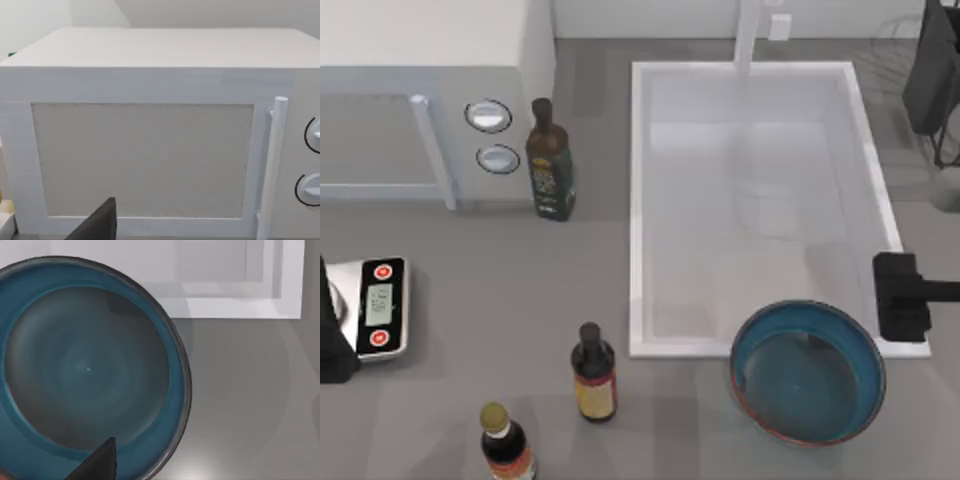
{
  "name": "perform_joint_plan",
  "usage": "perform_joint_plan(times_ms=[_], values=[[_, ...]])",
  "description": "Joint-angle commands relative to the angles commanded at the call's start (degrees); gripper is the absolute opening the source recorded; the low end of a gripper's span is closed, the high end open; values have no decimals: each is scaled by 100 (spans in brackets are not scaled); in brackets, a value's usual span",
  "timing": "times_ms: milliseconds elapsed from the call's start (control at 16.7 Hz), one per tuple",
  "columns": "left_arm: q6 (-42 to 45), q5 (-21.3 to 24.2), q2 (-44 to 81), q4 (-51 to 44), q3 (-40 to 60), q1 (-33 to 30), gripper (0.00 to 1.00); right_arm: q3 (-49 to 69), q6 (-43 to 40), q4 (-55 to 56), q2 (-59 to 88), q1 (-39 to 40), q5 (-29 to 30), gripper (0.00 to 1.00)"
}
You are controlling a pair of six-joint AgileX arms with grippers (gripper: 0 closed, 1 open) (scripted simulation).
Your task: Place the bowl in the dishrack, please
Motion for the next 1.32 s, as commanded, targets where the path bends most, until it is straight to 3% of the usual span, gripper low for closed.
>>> perform_joint_plan(times_ms=[300,720,1320], values=[[0,0,0,0,0,0,100,1032,434,-931,1276,430,46,100],[0,0,0,0,0,0,100,1118,472,-998,1389,451,49,100],[0,0,0,0,0,0,100,-220,437,1224,2264,421,50,100]])
